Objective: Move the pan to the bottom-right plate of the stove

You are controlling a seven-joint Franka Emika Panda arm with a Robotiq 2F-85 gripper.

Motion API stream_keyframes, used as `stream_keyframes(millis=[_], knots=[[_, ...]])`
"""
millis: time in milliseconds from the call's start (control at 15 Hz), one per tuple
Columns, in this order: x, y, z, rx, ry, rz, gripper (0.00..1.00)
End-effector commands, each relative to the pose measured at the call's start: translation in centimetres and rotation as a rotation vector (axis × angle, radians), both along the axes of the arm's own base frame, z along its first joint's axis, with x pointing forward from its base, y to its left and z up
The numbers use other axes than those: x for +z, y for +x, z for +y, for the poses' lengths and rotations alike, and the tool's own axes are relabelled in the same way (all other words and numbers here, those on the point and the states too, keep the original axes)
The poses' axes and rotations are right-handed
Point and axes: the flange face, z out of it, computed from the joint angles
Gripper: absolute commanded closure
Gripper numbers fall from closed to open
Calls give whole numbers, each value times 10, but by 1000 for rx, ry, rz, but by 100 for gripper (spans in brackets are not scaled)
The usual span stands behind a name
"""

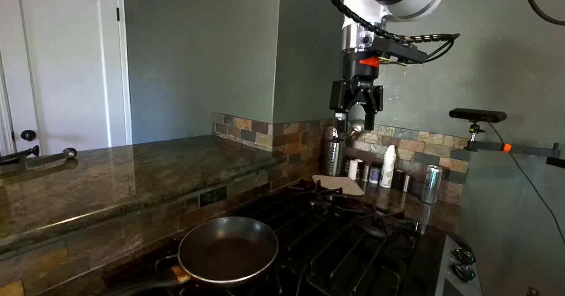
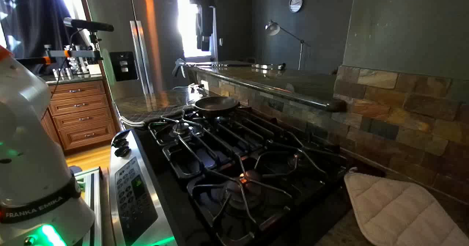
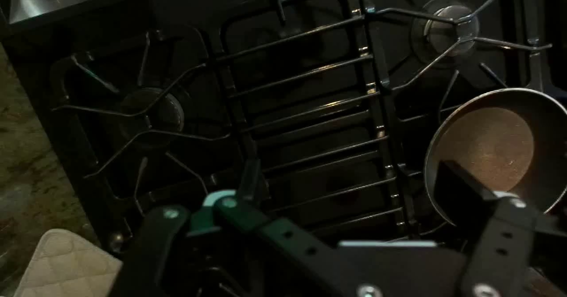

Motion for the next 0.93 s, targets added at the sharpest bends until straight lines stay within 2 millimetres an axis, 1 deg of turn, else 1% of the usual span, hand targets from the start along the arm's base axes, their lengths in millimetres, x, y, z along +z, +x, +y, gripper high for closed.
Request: stream_keyframes(millis=[0,333,400,600,667,867], knots=[[1,0,0,0,0,1,0],[1,0,0,0,0,1,0],[-10,6,4,-6,-16,51,0],[-50,26,25,41,-9,106,0],[-69,33,37,57,-11,129,0],[-107,51,64,98,-36,145,0]])
